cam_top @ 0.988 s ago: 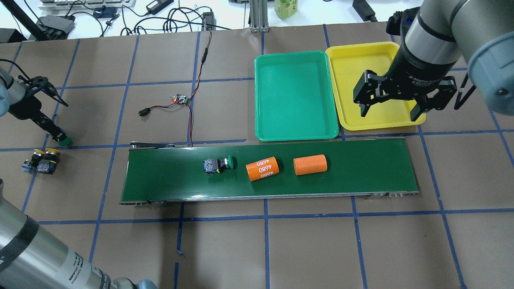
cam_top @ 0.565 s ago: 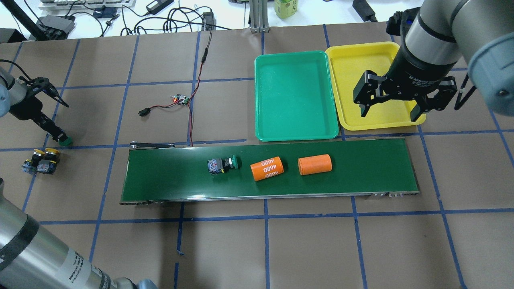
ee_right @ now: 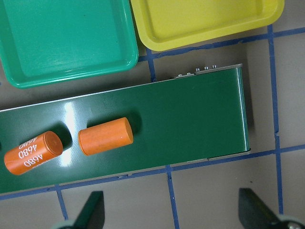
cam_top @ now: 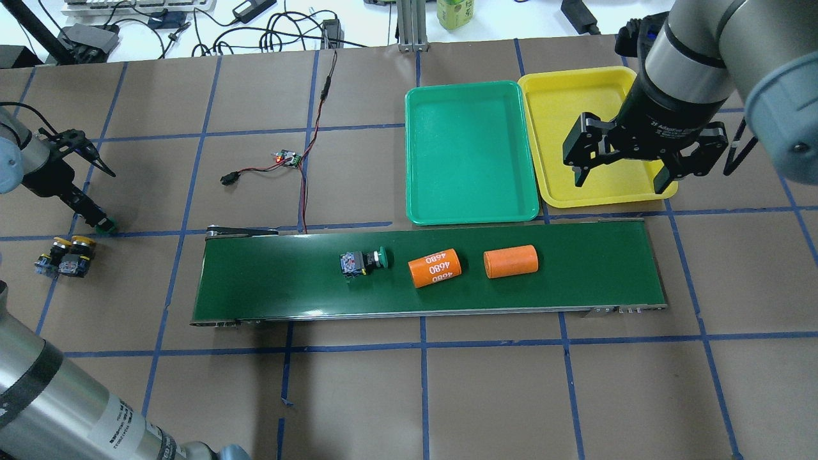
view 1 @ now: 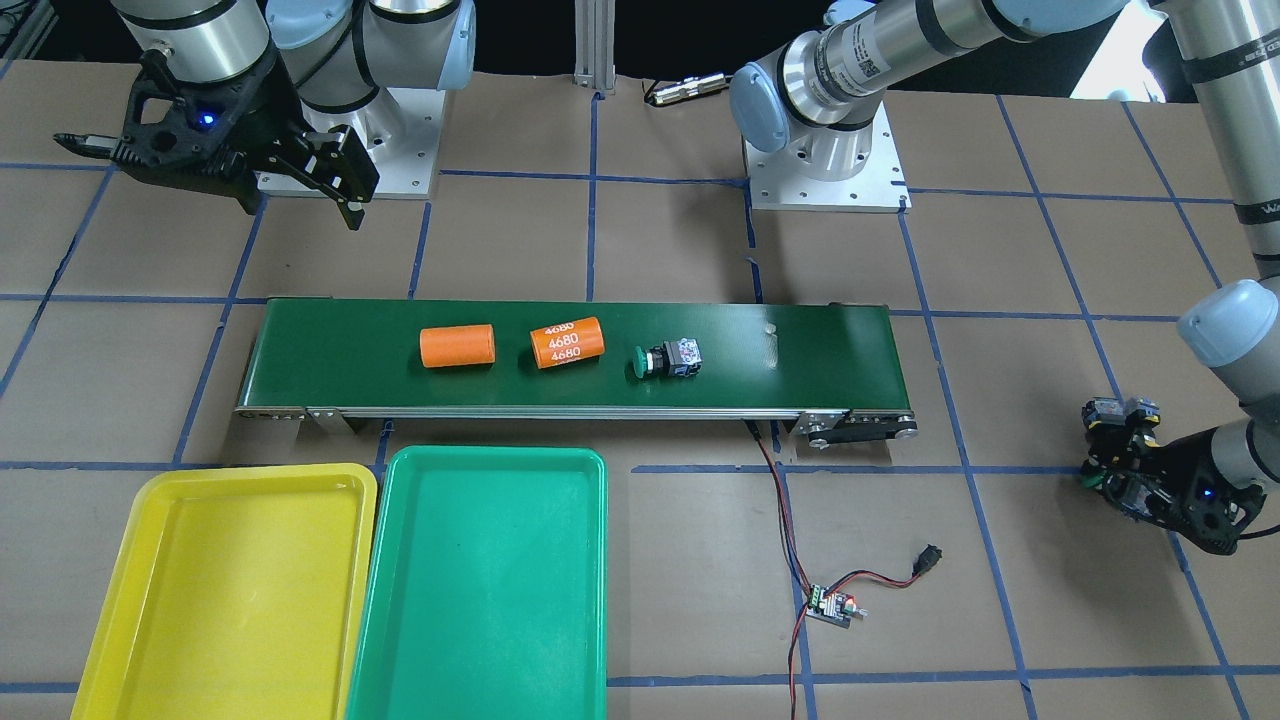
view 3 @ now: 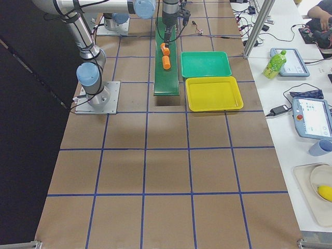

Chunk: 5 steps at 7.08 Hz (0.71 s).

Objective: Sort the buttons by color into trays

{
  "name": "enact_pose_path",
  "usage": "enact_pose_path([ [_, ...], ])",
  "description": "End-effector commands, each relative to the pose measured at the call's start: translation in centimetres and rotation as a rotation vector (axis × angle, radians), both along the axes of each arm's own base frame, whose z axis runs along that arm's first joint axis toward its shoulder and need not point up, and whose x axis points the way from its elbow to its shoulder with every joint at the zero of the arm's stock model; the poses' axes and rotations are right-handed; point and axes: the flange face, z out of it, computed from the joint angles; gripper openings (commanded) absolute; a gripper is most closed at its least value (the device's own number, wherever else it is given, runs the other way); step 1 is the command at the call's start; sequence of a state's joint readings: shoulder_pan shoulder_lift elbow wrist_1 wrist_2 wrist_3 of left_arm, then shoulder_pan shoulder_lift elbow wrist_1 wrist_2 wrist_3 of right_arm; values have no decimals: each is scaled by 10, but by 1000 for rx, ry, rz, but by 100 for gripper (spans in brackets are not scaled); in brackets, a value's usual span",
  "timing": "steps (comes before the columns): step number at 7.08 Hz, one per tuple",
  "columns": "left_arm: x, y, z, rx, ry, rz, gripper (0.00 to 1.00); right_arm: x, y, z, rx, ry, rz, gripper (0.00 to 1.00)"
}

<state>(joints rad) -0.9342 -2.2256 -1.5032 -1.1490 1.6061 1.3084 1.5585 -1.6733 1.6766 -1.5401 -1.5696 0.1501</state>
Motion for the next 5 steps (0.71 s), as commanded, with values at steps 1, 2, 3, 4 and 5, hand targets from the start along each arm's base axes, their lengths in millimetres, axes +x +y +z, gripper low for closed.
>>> enact_pose_path([
  [1,2,-2,12,-19,-7,-43,2,0,0,0,0,1,0,100],
  [2,-17,0,25,4,-11,1,0,0,0,0,0,1,1,100],
  [3,-53,13,60,112,15,175,0,0,0,0,0,1,0,100],
  [4,-100,25,104,160,-17,315,0,0,0,0,0,0,0,100],
  [5,-148,40,134,163,-67,440,0,0,-1,-1,1,-2,1,100],
])
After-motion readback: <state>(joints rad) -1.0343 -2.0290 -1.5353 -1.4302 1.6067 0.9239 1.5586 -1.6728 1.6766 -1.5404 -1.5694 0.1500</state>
